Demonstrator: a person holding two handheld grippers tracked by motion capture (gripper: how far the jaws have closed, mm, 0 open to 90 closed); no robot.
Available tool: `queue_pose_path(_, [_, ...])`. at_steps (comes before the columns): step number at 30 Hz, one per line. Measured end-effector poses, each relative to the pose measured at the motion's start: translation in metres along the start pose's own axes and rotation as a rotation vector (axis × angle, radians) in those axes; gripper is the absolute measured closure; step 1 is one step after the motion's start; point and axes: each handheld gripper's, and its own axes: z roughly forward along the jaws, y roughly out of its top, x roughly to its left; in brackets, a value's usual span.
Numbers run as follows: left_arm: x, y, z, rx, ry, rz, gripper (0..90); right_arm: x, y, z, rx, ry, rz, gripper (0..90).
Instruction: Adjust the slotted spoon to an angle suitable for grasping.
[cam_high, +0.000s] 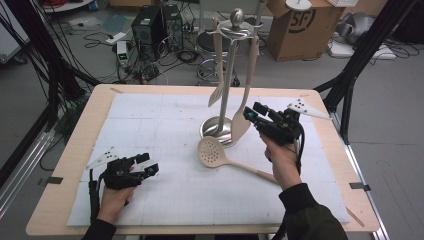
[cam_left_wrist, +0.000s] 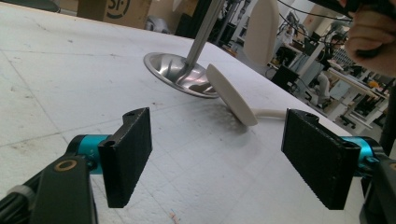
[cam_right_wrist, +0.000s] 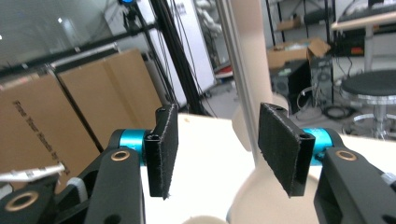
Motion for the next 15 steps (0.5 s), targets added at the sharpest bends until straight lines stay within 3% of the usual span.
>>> queue_pose_path(3, [0.0, 0.0, 0.0, 0.0, 0.0, -0.002, 25.1, -0.005, -0.014, 0.005, 0.052, -0.028, -0.001, 53.6])
queue_pose_path(7, [0.0, 0.0, 0.0, 0.0, 0.0, -0.002, 25.0, -0.011, -0.033, 0.01, 0.101, -0.021, 0.015, 64.6])
queue_pose_path(11, [0.0, 0.0, 0.0, -0.001, 0.0, -0.003, 25.1, -0.016, -0.048, 0.018, 0.192, -0.057, 0.028, 73.9])
queue_pose_path(15, [0.0, 0.0, 0.0, 0.001, 0.004, 0.002, 25.0, -0.017, -0.061, 0.027, 0.242, -0.062, 0.028, 82.2])
